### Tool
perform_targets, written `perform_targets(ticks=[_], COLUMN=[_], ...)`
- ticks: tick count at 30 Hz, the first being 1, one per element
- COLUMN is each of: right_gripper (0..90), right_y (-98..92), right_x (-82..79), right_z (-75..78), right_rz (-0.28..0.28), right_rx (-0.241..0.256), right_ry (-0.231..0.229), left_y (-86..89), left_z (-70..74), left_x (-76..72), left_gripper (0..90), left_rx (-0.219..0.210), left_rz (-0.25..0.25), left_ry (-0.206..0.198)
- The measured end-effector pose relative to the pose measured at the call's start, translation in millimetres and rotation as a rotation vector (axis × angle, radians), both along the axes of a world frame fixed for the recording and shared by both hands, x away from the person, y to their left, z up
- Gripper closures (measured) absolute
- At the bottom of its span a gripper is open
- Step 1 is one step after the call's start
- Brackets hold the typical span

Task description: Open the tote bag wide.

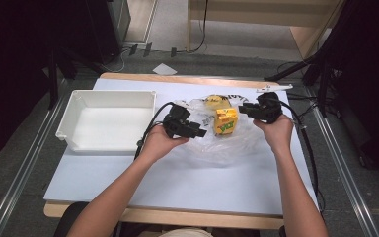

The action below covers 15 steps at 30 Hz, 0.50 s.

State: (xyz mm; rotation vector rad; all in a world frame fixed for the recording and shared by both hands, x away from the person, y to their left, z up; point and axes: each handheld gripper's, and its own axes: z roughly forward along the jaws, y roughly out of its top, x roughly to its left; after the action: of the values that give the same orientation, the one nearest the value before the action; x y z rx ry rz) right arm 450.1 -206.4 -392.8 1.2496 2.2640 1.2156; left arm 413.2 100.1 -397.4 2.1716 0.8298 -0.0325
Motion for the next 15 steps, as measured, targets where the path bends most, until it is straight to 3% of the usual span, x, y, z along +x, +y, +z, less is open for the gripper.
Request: perform_targets(ticks=[6,10,12,15], right_gripper=[72.2,80.3,83.5,85.0], right_y=[-9.0,-9.8,-8.7,-6.8], right_x=[-13.8,-24.2,-28.7,-34.4], right_z=[-0.2,-5.2,-9.7,-15.1], right_rz=[-0.007,0.006,0.011,0.025], right_rx=[0.027,0.007,-0.003,-0.014], right_ry=[-0.008,-0.001,0.014,0.018], left_y=[2.0,-1.3,-4.5,-12.9], left_z=[0.8,2.2,4.2,8.3], left_x=[3.9,11.0,20.1,32.1], left_gripper=[55.6,71.7,80.6,87.9], left_rx=[-0.003,0.004,0.005,0.012], left_rz=[0.005,0.021,0.046,0.051], left_ry=[0.0,-0.025,-0.004,-0.04])
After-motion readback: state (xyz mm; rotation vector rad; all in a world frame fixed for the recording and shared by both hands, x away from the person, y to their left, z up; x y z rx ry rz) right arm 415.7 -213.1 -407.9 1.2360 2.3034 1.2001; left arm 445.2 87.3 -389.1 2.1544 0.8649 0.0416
